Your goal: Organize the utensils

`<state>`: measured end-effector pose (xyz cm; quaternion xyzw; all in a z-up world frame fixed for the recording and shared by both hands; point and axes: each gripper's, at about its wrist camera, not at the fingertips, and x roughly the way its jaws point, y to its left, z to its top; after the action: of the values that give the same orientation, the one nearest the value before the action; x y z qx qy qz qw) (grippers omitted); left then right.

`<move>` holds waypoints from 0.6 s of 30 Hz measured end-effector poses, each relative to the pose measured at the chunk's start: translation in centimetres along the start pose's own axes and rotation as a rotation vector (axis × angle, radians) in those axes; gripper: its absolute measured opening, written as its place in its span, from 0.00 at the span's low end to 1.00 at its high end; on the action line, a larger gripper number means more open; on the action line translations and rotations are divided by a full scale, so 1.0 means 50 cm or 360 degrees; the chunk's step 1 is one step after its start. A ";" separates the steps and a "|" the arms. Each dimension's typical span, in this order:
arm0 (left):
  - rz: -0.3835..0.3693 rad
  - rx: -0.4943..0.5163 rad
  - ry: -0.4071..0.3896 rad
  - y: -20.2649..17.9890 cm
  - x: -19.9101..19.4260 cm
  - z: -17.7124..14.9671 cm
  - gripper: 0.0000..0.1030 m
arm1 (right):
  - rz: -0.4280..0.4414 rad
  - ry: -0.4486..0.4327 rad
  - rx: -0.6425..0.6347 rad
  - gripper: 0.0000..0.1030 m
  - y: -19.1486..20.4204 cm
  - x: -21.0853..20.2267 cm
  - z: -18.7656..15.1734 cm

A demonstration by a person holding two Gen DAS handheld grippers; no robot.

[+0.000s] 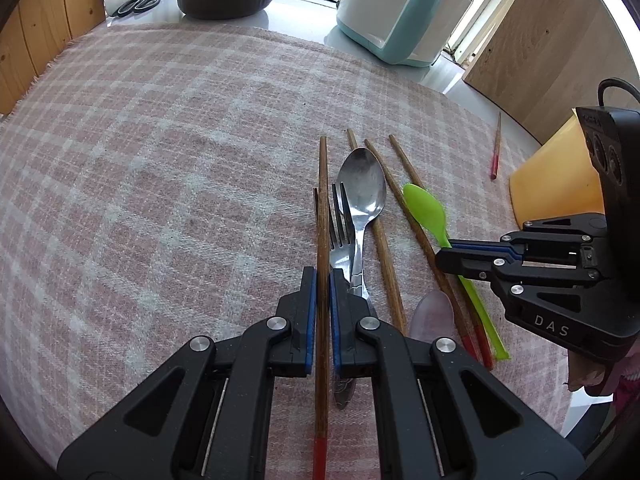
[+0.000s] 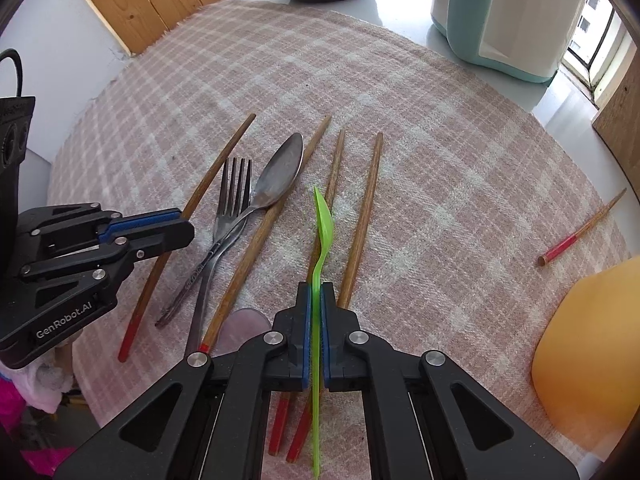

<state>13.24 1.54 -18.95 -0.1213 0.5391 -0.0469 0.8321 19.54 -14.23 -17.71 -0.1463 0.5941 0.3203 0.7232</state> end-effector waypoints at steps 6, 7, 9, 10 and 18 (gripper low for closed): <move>-0.0003 -0.0003 -0.0005 -0.003 0.001 -0.002 0.04 | -0.0043 0.0030 -0.0068 0.05 0.018 0.017 0.017; -0.0009 -0.0008 -0.0008 -0.002 -0.001 -0.003 0.04 | -0.0050 0.0025 -0.0067 0.05 0.019 0.017 0.017; -0.0018 -0.0015 -0.0019 -0.001 -0.007 -0.003 0.04 | -0.0042 0.0008 -0.0042 0.04 0.017 0.014 0.014; -0.0025 -0.0020 -0.0026 -0.001 -0.012 -0.004 0.04 | -0.0027 -0.0005 -0.0017 0.03 0.014 0.012 0.012; -0.0073 -0.0030 -0.0074 -0.015 -0.049 -0.003 0.04 | 0.0059 -0.0121 0.0093 0.02 -0.008 -0.046 -0.019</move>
<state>12.11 1.30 -16.65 -0.1427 0.5170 -0.0581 0.8420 18.87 -15.77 -15.82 -0.1018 0.5780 0.3214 0.7432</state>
